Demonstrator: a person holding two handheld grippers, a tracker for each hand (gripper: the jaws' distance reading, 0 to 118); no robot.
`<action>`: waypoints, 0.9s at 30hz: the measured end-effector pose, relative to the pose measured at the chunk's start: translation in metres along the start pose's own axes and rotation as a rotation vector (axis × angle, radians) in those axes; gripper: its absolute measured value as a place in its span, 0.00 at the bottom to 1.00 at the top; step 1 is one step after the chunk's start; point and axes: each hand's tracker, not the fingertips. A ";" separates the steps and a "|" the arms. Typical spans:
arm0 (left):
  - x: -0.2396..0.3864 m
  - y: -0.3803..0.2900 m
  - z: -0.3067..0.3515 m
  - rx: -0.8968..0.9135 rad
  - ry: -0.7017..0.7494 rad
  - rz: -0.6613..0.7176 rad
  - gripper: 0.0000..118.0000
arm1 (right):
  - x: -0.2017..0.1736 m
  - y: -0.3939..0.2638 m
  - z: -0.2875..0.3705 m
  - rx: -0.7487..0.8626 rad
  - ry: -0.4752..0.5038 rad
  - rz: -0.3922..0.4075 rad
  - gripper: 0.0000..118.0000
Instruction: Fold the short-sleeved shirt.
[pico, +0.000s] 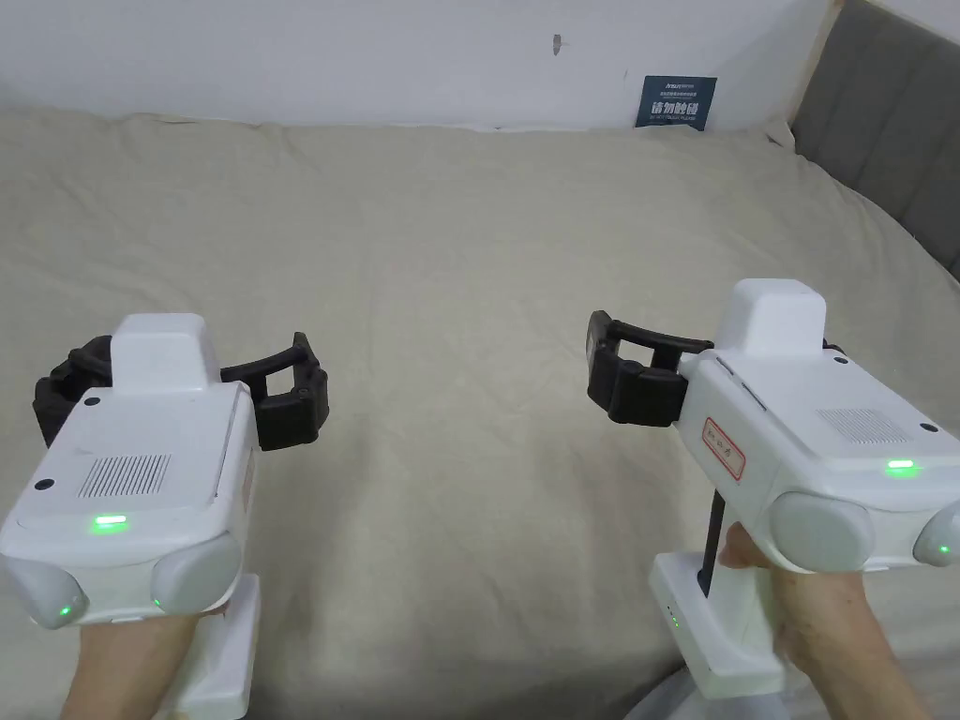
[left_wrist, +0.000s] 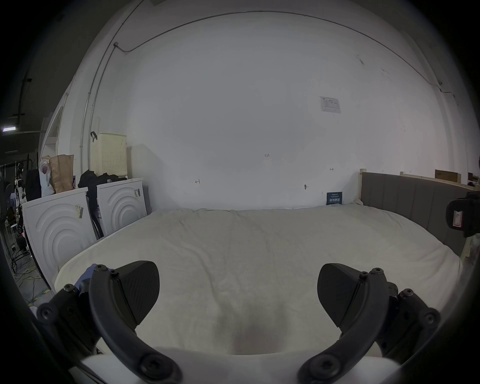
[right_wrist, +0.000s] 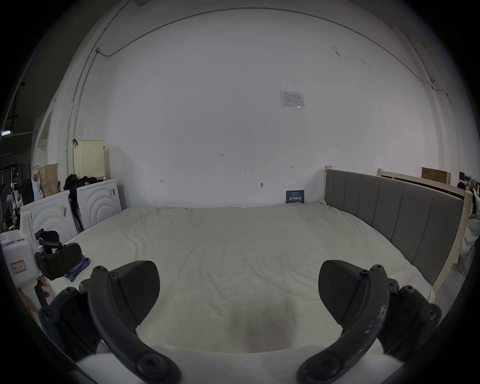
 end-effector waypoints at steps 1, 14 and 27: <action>0.000 0.000 0.000 -0.001 -0.002 -0.001 1.00 | 0.000 0.000 0.000 0.001 0.000 -0.001 1.00; 0.001 0.000 0.000 0.000 -0.001 -0.006 1.00 | 0.002 -0.001 -0.002 -0.001 0.000 0.001 1.00; 0.001 -0.001 0.001 -0.001 -0.002 -0.011 1.00 | -0.004 0.007 0.005 0.001 -0.002 0.005 1.00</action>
